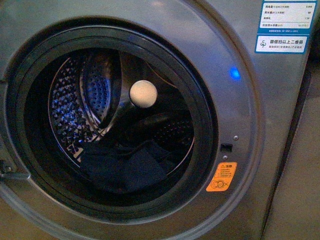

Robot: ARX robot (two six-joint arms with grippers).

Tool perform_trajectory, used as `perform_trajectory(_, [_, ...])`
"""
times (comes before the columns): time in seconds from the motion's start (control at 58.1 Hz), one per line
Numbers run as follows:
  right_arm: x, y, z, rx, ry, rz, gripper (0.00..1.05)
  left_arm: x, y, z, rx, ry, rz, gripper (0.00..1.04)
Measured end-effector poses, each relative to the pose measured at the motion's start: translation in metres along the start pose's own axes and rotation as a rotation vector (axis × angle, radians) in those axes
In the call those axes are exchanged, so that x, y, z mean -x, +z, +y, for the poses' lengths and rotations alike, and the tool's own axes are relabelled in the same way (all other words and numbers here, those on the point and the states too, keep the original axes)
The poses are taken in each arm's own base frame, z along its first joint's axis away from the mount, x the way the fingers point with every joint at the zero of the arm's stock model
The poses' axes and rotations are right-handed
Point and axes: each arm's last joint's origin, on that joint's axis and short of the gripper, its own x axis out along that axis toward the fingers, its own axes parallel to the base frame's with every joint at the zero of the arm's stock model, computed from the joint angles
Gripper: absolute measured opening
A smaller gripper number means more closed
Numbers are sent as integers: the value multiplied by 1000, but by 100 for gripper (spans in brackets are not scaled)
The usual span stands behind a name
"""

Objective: Put clothes into washing machine

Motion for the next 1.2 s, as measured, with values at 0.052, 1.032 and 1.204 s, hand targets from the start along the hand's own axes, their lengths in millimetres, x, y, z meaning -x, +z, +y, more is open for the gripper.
perform_trajectory(0.052, [0, 0, 0, 0, 1, 0, 2, 3, -2, 3, -1, 0, 0, 3])
perform_trajectory(1.032, [0, 0, 0, 1, 0, 0, 98, 31, -11, 17, -4, 3, 0, 4])
perform_trajectory(1.204, [0, 0, 0, 1, 1, 0, 97, 37, -11, 17, -4, 3, -17, 4])
